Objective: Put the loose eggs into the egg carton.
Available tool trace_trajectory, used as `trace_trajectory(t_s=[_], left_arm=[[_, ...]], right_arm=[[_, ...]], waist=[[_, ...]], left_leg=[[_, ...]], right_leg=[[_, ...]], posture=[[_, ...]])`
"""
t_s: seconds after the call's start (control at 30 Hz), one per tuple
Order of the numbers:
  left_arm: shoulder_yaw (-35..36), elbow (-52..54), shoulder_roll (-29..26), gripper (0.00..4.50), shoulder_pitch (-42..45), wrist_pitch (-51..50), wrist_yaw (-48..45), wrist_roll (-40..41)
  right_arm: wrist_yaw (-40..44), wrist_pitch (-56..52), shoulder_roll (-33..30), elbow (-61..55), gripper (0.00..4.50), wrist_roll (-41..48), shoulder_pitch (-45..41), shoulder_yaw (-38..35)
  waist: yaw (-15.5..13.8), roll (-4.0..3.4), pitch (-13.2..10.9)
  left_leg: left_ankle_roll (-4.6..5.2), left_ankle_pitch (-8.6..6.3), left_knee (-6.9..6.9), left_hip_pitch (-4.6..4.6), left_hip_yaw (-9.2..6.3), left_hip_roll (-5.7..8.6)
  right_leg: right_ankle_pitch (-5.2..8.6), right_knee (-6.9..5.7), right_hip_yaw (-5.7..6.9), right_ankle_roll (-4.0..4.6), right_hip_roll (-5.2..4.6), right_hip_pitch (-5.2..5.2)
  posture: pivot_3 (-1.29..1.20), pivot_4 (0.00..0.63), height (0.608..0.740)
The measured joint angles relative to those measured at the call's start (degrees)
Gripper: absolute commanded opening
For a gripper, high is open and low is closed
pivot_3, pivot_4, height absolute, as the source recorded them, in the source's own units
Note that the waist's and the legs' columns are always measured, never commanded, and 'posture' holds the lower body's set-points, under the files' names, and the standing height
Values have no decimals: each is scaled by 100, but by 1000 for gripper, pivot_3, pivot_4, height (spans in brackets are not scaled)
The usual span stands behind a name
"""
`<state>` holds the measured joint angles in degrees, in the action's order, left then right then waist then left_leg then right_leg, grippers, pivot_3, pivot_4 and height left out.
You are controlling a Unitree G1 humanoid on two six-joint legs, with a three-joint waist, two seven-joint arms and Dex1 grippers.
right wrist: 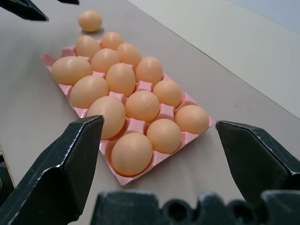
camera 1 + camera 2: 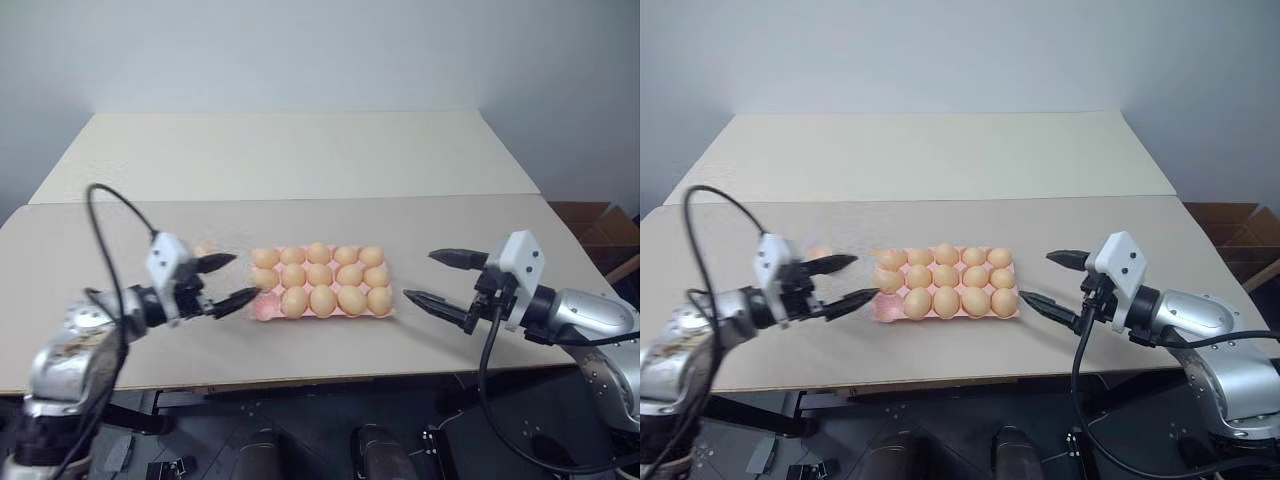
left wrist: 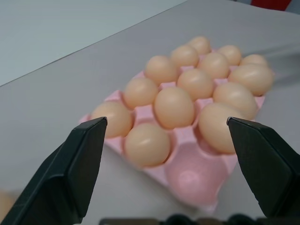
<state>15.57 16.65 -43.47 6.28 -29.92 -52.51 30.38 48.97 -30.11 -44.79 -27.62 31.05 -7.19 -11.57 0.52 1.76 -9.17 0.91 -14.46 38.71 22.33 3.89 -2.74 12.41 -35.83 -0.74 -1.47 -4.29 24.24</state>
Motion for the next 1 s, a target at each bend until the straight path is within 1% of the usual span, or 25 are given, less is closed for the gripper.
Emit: trace_trajectory(t_s=[0.13, 0.2, 0.27, 0.37, 0.53, 0.83, 0.93, 1.0], left_arm=[[848, -36, -559, 4459, -846, 98, -512, 97], [1187, -60, -756, 4459, -1329, 98, -684, 92], [1575, -86, -800, 4459, -1719, 99, -820, 124], [1965, -81, -755, 4459, -2066, 97, -908, 238], [2146, 191, -669, 4459, -2340, 18, -935, 445], [2170, 387, -640, 4459, -2265, -225, -649, 672], [2020, 402, -541, 4459, -1962, -361, -262, 670], [1695, 383, -509, 4459, -1515, -613, 276, 517]], right_arm=[[320, 37, -128, 154, 4500, -1, -44, 20], [468, 96, -186, 248, 4500, -1, -57, 20], [596, 130, -223, 376, 4500, -10, -89, 32], [717, 172, -272, 479, 4500, -51, -113, 47], [714, 216, -249, 486, 4500, -52, -131, 89], [566, 215, -196, 455, 4500, -59, -107, 131], [552, 215, -197, 451, 4500, -61, -107, 139], [549, 216, -195, 454, 4500, -62, -152, 165]], waist=[[13, -1, 0], [14, 0, -1], [14, 0, 0], [-28, -1, 0], [-60, 0, -1], [-63, 0, 0], [-70, 0, 0], [-118, 0, 0]], left_leg=[[-1, 0, 0, 0, 6, -1], [-1, -1, -2, -1, 8, -3], [-1, -1, -2, -2, 9, -6], [-1, -1, -2, -3, 10, -7], [-2, -1, -2, 0, 11, -6], [-2, -1, -2, -2, 11, -7], [-2, -1, -1, -3, 10, -6], [-2, 0, 0, -6, 8, -3]], right_leg=[[2, 3, 0, 2, -6, 2], [26, 4, 0, 33, -7, 3], [30, 3, 0, 39, -7, 3], [31, 2, 4, 41, -8, 3], [30, 3, 3, 44, -8, 3], [30, -1, 2, 44, -5, 4], [29, -2, 2, 42, -5, 1], [26, -4, 4, 35, -5, -3]], posture=[[0, 150, 740], [0, 150, 740], [0, 150, 740], [0, 150, 740], [0, 150, 740], [0, 150, 740], [0, 150, 740], [0, 150, 740]])
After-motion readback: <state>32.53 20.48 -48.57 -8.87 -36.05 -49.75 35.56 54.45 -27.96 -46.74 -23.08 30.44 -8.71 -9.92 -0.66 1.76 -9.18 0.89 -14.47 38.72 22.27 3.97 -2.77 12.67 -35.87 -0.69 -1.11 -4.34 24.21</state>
